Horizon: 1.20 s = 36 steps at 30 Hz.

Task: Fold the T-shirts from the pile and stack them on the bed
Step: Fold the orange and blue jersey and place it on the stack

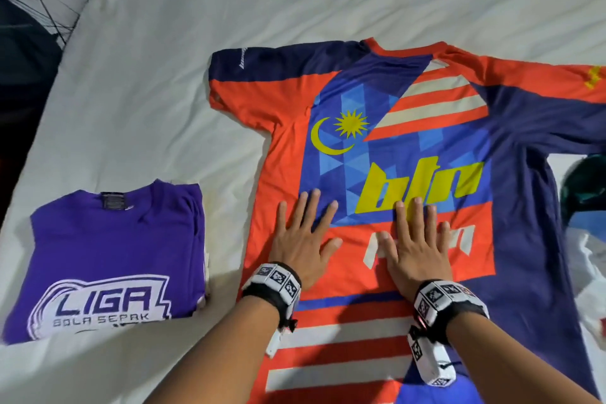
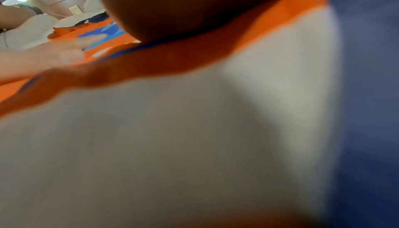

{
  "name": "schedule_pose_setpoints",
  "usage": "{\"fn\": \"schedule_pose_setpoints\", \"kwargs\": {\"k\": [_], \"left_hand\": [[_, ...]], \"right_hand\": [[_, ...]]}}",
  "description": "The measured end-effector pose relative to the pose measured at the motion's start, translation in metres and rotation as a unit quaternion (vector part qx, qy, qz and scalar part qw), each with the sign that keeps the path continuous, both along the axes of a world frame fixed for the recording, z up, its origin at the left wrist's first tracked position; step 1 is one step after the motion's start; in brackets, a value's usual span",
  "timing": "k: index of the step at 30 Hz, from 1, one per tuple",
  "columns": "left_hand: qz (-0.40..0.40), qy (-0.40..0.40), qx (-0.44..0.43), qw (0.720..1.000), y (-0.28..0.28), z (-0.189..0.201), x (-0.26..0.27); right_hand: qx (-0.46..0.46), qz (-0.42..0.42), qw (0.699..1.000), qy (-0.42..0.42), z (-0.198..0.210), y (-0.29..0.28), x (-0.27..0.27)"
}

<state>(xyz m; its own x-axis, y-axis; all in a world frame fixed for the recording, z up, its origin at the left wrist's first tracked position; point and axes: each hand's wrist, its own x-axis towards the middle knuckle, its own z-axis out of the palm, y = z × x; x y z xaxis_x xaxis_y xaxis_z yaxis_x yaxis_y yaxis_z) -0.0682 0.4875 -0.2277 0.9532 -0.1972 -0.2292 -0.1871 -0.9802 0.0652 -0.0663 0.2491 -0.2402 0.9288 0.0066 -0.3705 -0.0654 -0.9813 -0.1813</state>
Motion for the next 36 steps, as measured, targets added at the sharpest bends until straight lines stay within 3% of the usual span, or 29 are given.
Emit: {"fn": "schedule_pose_setpoints", "kwargs": {"k": [5, 7, 9, 12, 14, 18, 21, 23, 25, 26, 27, 29, 31, 33, 36], "left_hand": [[0.238, 0.011, 0.032, 0.971, 0.062, -0.003, -0.014], [0.283, 0.018, 0.006, 0.959, 0.054, 0.011, -0.025], [0.222, 0.0, -0.008, 0.975, 0.024, 0.025, -0.049], [0.068, 0.023, -0.034, 0.997, -0.028, 0.027, -0.111], [0.063, 0.048, -0.029, 0.996, -0.034, 0.023, -0.147], [0.128, 0.056, 0.015, 0.99, 0.013, 0.015, -0.179], [0.196, 0.06, 0.038, 0.978, 0.042, 0.018, -0.178], [0.231, 0.054, 0.039, 0.971, 0.038, 0.024, -0.168], [0.222, 0.033, 0.028, 0.974, 0.011, 0.032, -0.15], [0.192, 0.022, 0.01, 0.981, -0.01, 0.035, -0.141], [0.148, 0.015, -0.014, 0.989, -0.034, 0.038, -0.13], [0.056, 0.027, -0.048, 0.997, -0.081, 0.037, -0.111], [0.005, 0.056, -0.053, 0.997, -0.11, 0.026, -0.099], [-0.001, 0.056, -0.036, 0.998, -0.11, 0.01, -0.095], [0.046, 0.024, -0.013, 0.999, -0.078, -0.003, -0.097]], "right_hand": [[-0.012, -0.005, 1.0, 0.019, 0.002, -0.033, -0.025], [-0.003, -0.045, 0.998, 0.044, 0.006, -0.032, -0.031], [0.005, -0.063, 0.997, 0.051, 0.012, -0.017, -0.04], [0.034, 0.031, 0.998, 0.037, 0.021, 0.018, -0.071], [0.047, 0.09, 0.994, 0.044, 0.024, 0.032, -0.099], [0.004, 0.093, 0.995, 0.044, 0.023, 0.003, -0.135], [-0.025, 0.031, 0.998, 0.044, 0.024, -0.043, -0.145], [-0.027, -0.097, 0.994, 0.046, 0.03, -0.069, -0.146], [-0.032, -0.222, 0.973, 0.046, 0.035, -0.078, -0.14], [-0.035, -0.234, 0.971, 0.036, 0.036, -0.074, -0.134], [-0.029, -0.197, 0.98, 0.021, 0.037, -0.066, -0.129], [0.008, -0.035, 0.999, 0.01, 0.033, -0.045, -0.122], [0.035, 0.088, 0.995, 0.014, 0.026, -0.034, -0.119], [0.015, 0.076, 0.996, 0.037, 0.021, -0.046, -0.119], [-0.019, -0.078, 0.996, 0.049, 0.022, -0.094, -0.121]]}}
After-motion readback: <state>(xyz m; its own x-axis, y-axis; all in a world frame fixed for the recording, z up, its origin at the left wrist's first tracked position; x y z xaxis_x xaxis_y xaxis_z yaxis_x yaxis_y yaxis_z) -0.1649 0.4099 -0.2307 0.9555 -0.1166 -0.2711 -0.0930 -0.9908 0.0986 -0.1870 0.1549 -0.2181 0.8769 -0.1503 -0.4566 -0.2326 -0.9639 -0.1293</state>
